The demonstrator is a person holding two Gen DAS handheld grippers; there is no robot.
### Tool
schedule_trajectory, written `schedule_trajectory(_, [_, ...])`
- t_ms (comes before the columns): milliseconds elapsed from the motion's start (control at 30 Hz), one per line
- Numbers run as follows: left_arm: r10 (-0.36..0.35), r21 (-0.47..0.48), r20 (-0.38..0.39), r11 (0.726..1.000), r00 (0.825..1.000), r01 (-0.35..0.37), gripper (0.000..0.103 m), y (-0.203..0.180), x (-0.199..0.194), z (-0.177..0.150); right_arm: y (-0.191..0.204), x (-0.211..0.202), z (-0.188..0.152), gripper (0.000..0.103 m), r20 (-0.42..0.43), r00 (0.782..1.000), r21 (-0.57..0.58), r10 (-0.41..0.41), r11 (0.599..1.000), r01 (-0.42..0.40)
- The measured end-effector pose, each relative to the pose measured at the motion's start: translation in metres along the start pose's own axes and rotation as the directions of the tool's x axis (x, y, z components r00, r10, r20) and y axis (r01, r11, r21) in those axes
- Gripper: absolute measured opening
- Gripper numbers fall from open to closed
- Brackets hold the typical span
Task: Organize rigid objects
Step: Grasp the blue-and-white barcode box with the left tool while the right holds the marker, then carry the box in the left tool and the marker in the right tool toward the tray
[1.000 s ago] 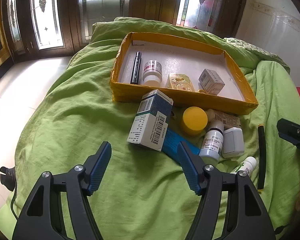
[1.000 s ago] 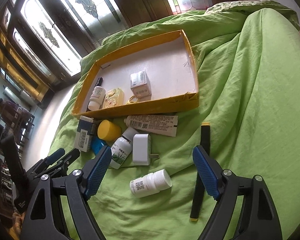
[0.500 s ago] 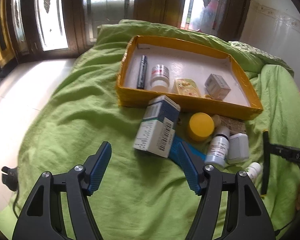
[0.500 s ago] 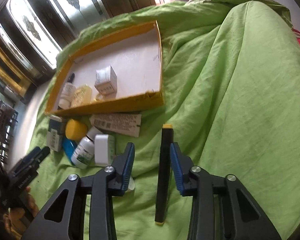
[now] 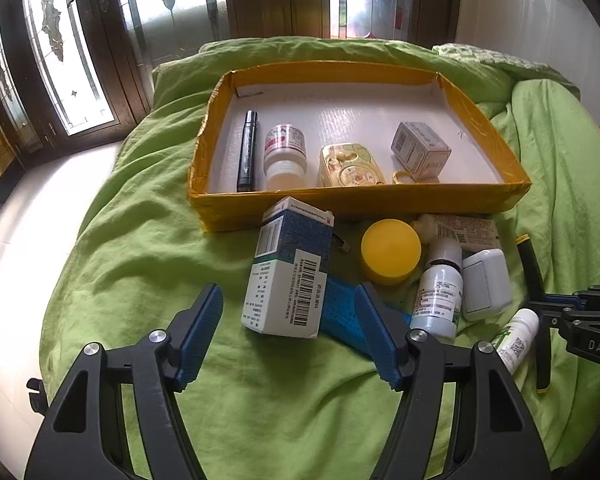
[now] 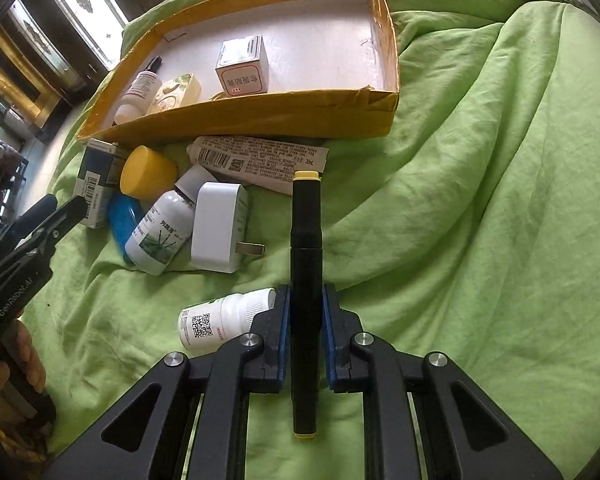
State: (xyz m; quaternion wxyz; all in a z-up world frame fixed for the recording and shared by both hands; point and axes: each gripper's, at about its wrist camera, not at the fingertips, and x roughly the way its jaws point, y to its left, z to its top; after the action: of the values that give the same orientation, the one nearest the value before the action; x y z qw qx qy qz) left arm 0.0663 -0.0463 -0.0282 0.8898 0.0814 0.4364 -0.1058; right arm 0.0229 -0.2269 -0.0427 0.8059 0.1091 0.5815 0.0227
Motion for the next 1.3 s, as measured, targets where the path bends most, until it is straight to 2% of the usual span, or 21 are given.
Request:
schedule_trajectory(133, [0.025, 0.015, -0.011, 1.000, 1.000, -0.025, 0.066, 0.000, 0.016, 0.007, -0.004, 0.001, -0.001, 0.013, -0.009, 1.000, 0.020, 0.003, 1.000, -0.003])
schedule_trajectory(200, [0.015, -0.001, -0.039, 1.000, 0.999, -0.015, 0.041, 0.004, 0.025, 0.009, -0.003, 0.003, 0.000, 0.013, -0.013, 1.000, 0.016, -0.001, 1.000, 0.001])
schedule_trajectory(267, [-0.013, -0.043, -0.056, 0.999, 0.998, 0.011, 0.041, 0.010, 0.028, 0.008, -0.004, 0.006, 0.003, 0.013, -0.018, 1.000, 0.013, -0.006, 1.000, 0.006])
schedule_trajectory(400, [-0.100, -0.121, -0.055, 0.988, 0.993, 0.093, 0.039, 0.022, 0.009, 0.003, -0.006, 0.004, 0.003, 0.013, 0.003, 1.000, 0.020, 0.005, 1.000, -0.005])
schedule_trajectory(567, [-0.228, -0.215, -0.072, 0.954, 0.971, 0.208, 0.039, 0.025, -0.018, -0.020, -0.002, -0.025, 0.009, 0.013, 0.130, 0.984, 0.011, 0.119, 0.993, -0.121])
schedule_trajectory(667, [-0.254, -0.209, -0.083, 0.950, 0.964, 0.232, 0.039, 0.014, -0.021, -0.028, -0.006, -0.022, 0.008, 0.013, 0.123, 0.975, 0.041, 0.183, 0.981, -0.189])
schedule_trajectory(767, [-0.238, -0.168, -0.103, 0.961, 0.966, 0.219, 0.039, 0.002, -0.017, -0.030, -0.005, -0.014, 0.005, 0.013, 0.096, 0.971, 0.063, 0.219, 0.972, -0.225])
schedule_trajectory(933, [-0.227, -0.160, -0.108, 0.965, 0.968, 0.208, 0.039, 0.001, -0.012, -0.032, 0.004, -0.013, 0.004, 0.013, 0.113, 0.973, 0.033, 0.201, 0.978, -0.206])
schedule_trajectory(1000, [-0.221, -0.158, -0.092, 0.966, 0.971, 0.204, 0.035, 0.002, -0.016, -0.031, 0.001, -0.016, 0.004, 0.013, 0.123, 0.972, 0.039, 0.200, 0.978, -0.206])
schedule_trajectory(1300, [-0.181, -0.133, -0.101, 0.977, 0.978, 0.167, 0.034, -0.002, -0.012, -0.030, -0.007, -0.018, 0.003, 0.013, 0.130, 0.972, 0.063, 0.197, 0.976, -0.206])
